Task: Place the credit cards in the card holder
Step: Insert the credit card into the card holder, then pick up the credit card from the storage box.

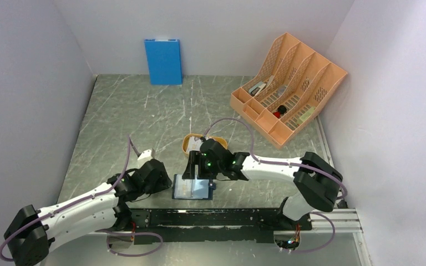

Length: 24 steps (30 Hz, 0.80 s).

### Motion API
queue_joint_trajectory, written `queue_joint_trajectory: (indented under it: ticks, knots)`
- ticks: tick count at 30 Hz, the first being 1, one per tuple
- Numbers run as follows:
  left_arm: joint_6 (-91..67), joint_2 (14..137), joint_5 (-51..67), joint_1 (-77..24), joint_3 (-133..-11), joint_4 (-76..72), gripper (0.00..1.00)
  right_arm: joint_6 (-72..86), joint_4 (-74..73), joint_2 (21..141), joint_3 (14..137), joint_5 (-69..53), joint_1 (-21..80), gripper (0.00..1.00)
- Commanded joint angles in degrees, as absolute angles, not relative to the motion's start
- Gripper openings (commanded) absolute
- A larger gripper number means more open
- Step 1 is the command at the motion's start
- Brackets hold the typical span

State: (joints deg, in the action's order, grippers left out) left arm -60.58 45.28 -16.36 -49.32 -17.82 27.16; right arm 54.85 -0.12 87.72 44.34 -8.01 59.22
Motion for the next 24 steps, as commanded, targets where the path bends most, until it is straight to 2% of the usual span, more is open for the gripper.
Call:
queue_joint_trajectory:
  ticks: [1,7,13,17,21,24]
  knots:
    - [-60.02,45.34,-20.67,-49.44,-23.4,34.47,0.65,47.98,-11.54,83.74,48.32,-1.68,59.32,0.75]
    - [-57.71,44.65,-22.67,-49.48,-29.91,37.79,0.82,44.39,-18.14,76.54,50.23,4.14,59.32,0.76]
    - [-51.67,44.36,-22.85,-49.44,-37.75,39.66,0.83,39.41,-21.65,67.33,52.22,10.12,59.28,0.73]
    - [-46.69,41.97,-22.79,-49.48,-39.67,36.74,0.84,38.02,-18.34,59.75,48.16,18.33,58.79,0.71]
    - [-43.65,38.82,-22.55,-49.48,-36.94,31.81,0.84,40.26,-16.57,62.01,47.38,12.72,51.94,0.69]
    - [-43.53,37.14,-20.62,-49.48,-34.95,29.61,0.83,44.01,-9.93,66.23,45.19,4.41,46.02,0.67]
